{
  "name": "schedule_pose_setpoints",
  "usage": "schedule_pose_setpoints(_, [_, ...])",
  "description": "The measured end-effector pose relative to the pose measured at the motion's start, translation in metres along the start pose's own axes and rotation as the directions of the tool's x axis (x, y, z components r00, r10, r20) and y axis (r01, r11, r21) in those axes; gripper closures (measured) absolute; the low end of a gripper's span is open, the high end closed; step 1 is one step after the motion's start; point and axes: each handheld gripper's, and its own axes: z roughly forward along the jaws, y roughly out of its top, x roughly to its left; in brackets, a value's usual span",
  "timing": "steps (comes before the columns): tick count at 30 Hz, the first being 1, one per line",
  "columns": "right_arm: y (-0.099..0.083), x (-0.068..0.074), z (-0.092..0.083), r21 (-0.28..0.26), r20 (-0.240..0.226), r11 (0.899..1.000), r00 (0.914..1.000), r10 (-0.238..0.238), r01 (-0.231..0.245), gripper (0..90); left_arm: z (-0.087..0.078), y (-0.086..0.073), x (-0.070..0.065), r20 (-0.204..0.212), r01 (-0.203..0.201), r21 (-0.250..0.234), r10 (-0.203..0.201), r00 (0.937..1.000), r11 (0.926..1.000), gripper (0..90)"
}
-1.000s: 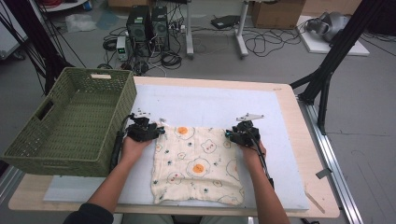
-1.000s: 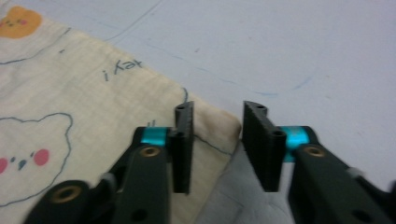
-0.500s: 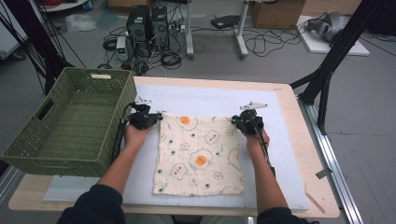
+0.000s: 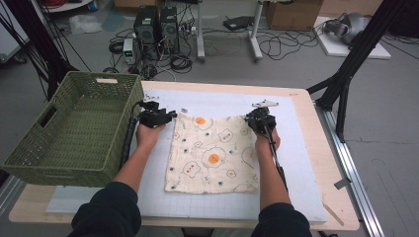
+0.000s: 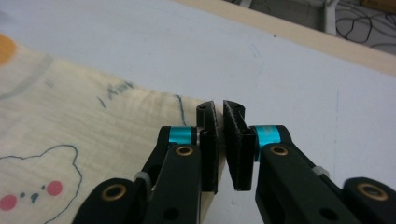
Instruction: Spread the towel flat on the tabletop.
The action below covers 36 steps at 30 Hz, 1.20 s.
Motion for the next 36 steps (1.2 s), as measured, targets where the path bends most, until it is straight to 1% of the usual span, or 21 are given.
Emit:
schedule_pose_setpoints(1, [0.0,0.0,0.0,0.0,0.0,1.0,1.0,0.0,0.0,80.4,0.0,-0.001,0.002,0.009,0.015,0.016,-0.015,0.9998,0.9998,49.3])
schedule_pose_setpoints(2, [0.0,-0.002,-0.001,-0.006,-0.001,1.0,0.9998,0.02,-0.02,73.6,0.0,-0.002,0.003,0.011,0.009,0.031,-0.01,0.9999,0.9995,46.5])
schedule_pose_setpoints(3, [0.0,-0.002,-0.001,-0.006,-0.001,1.0,0.9998,0.02,-0.02,73.6,-0.001,-0.003,0.004,0.008,0.001,0.048,-0.002,1.0,0.9988,46.5])
schedule_pose_setpoints(4, [0.001,-0.003,-0.004,-0.013,-0.005,1.0,0.9998,0.019,-0.019,69.7,-0.003,-0.003,0.005,0.011,-0.004,0.058,0.003,0.9999,0.9983,45.2])
schedule_pose_setpoints(6, [0.002,-0.004,-0.009,-0.024,-0.012,0.999,0.9997,0.021,-0.021,66.4,-0.007,-0.005,0.004,0.024,-0.016,0.052,0.015,0.9996,0.9985,47.3])
schedule_pose_setpoints(11, [0.003,-0.005,-0.02,-0.029,-0.041,1.0,0.9991,0.003,-0.004,65.9,-0.013,-0.008,-0.004,0.067,-0.063,0.122,0.055,0.9963,0.9905,52.0])
schedule_pose_setpoints(13, [-0.003,-0.006,-0.028,-0.02,-0.073,1.0,0.9972,-0.017,0.015,65.8,-0.016,-0.008,-0.01,0.08,-0.087,0.121,0.078,0.9938,0.9888,56.7])
schedule_pose_setpoints(15, [-0.006,-0.006,-0.03,-0.011,-0.079,1.0,0.9967,-0.019,0.018,65.7,-0.02,-0.013,-0.015,0.082,-0.093,0.087,0.086,0.993,0.9919,59.3])
schedule_pose_setpoints(18, [-0.016,-0.007,-0.037,0.003,-0.104,1.0,0.9943,-0.022,0.023,65.3,-0.022,-0.018,-0.018,0.097,-0.095,0.114,0.084,0.9917,0.9889,60.0])
schedule_pose_setpoints(21, [-0.028,-0.008,-0.045,0.008,-0.133,1.0,0.991,-0.012,0.013,64.5,-0.027,-0.024,-0.021,0.116,-0.073,0.096,0.061,0.9914,0.9927,59.8])
schedule_pose_setpoints(22, [-0.035,-0.008,-0.051,0.015,-0.165,1.0,0.9862,0.011,-0.008,64.2,-0.028,-0.027,-0.022,0.121,-0.07,0.102,0.057,0.991,0.9924,59.8])
schedule_pose_setpoints(23, [-0.035,-0.008,-0.051,0.015,-0.165,1.0,0.9862,0.011,-0.008,64.2,-0.028,-0.029,-0.023,0.121,-0.071,0.11,0.057,0.991,0.9914,59.8])
schedule_pose_setpoints(24, [-0.04,-0.007,-0.053,0.074,-0.216,0.997,0.9754,0.046,-0.03,64.5,-0.028,-0.031,-0.023,0.124,-0.079,0.129,0.063,0.9903,0.9884,59.6])
schedule_pose_setpoints(25, [-0.04,-0.007,-0.053,0.074,-0.216,0.997,0.9754,0.046,-0.03,64.5,-0.028,-0.034,-0.024,0.121,-0.084,0.13,0.069,0.9903,0.9879,59.6])
schedule_pose_setpoints(28, [-0.047,-0.001,-0.059,0.074,-0.242,0.997,0.9696,0.033,-0.015,65.2,-0.027,-0.041,-0.028,0.121,-0.092,0.139,0.075,0.9898,0.986,63.6])
schedule_pose_setpoints(30, [-0.053,0.004,-0.06,0.093,-0.25,0.996,0.9676,0.031,-0.008,66.1,-0.026,-0.045,-0.033,0.112,-0.121,0.126,0.107,0.9879,0.9846,68.3])
schedule_pose_setpoints(31, [-0.059,0.007,-0.058,0.117,-0.255,0.993,0.9665,0.03,0.001,69.1,-0.026,-0.046,-0.034,0.111,-0.132,0.129,0.118,0.9867,0.9829,79.4])
schedule_pose_setpoints(32, [-0.062,0.009,-0.056,0.129,-0.253,0.992,0.9672,0.027,0.006,71.2,-0.026,-0.046,-0.036,0.098,-0.145,0.13,0.132,0.9864,0.981,84.1])
schedule_pose_setpoints(33, [-0.062,0.009,-0.056,0.129,-0.253,0.992,0.9672,0.027,0.006,71.2,-0.025,-0.046,-0.037,0.096,-0.147,0.13,0.135,0.9862,0.9806,84.1])
schedule_pose_setpoints(35, [-0.065,0.009,-0.056,0.118,-0.257,0.993,0.966,0.03,0.0,83.6,-0.025,-0.045,-0.039,0.073,-0.148,0.132,0.139,0.9875,0.9802,86.8])
schedule_pose_setpoints(36, [-0.064,0.009,-0.057,0.115,-0.224,0.993,0.9745,0.014,0.013,88.0,-0.025,-0.045,-0.04,0.045,-0.146,0.131,0.141,0.989,0.9807,87.3])
